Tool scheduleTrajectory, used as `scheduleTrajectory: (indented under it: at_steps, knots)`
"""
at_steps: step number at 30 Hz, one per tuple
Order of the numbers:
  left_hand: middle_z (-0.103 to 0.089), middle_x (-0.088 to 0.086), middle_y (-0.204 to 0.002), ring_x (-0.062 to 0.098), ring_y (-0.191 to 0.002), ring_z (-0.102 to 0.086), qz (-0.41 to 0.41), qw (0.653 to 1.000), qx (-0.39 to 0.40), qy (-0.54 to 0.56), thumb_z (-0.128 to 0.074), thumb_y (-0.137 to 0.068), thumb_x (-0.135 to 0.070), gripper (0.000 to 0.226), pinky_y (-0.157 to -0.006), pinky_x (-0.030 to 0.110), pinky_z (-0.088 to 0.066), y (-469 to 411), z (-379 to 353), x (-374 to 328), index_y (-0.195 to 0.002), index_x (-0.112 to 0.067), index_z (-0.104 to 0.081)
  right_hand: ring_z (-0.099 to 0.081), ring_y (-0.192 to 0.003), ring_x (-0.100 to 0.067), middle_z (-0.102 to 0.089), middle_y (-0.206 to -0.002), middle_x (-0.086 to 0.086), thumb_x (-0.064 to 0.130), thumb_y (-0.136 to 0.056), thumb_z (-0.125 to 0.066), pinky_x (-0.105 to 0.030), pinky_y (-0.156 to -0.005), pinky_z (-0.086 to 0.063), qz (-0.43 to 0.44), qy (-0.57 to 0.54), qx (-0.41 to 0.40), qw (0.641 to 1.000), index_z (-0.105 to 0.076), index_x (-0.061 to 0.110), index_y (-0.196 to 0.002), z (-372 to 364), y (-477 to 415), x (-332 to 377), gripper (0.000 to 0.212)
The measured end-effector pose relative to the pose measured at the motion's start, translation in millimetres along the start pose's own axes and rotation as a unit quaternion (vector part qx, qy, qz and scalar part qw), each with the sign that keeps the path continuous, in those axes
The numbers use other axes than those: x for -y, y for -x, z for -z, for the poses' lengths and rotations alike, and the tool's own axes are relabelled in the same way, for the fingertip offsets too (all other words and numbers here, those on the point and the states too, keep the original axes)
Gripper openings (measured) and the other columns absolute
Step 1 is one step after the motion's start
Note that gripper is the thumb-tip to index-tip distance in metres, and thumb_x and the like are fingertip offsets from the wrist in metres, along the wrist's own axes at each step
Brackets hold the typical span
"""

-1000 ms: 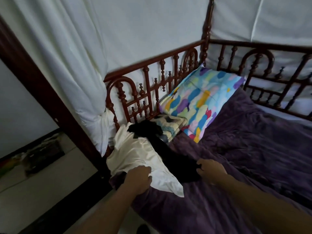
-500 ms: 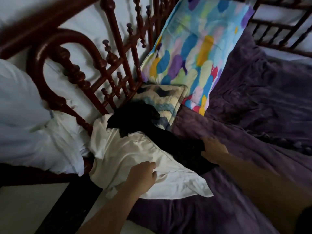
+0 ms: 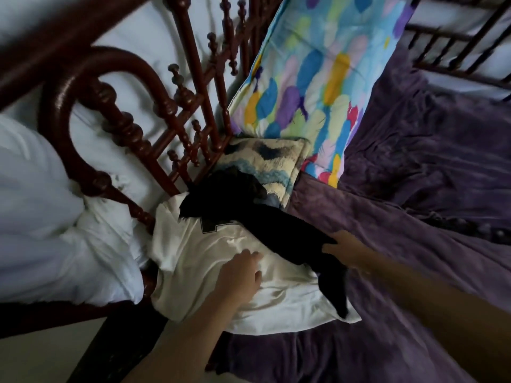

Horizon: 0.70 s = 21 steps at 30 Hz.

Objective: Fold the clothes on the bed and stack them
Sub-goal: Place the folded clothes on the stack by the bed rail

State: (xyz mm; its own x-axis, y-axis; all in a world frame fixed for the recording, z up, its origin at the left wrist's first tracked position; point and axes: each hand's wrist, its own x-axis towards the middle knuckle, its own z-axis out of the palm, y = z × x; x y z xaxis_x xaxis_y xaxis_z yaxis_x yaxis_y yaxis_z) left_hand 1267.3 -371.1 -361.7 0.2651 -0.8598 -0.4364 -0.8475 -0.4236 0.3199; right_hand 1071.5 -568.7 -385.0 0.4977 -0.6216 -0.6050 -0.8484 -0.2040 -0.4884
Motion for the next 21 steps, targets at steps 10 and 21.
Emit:
scheduleTrajectory:
  at_steps: [10,21]
  knots:
    - [-0.063,0.003,-0.087,0.028,-0.090,-0.062,-0.131,0.980,-0.100,0.111,-0.059,-0.088,-0.032,0.013,-0.075,0.036,-0.043,-29,135,-123,-0.082,-0.022,-0.053,-0.048,-0.049,0.000,-0.056,-0.053,0.010,0.005,-0.081,-0.071,-0.017,-0.049,-0.039,0.175,-0.046,-0.127,0.975,-0.067,0.012,-0.066,214,186,78,0.017]
    - [-0.058,0.009,-0.063,0.015,-0.053,-0.053,-0.280,0.901,-0.140,0.301,-0.056,-0.094,-0.036,0.040,-0.054,0.029,-0.036,24,254,-292,-0.087,0.002,-0.064,-0.064,-0.055,-0.010,-0.068,-0.061,0.004,0.029,-0.094,-0.060,-0.021,-0.051,-0.050,0.137,-0.325,-0.394,0.849,-0.067,0.010,-0.072,350,310,5,0.030]
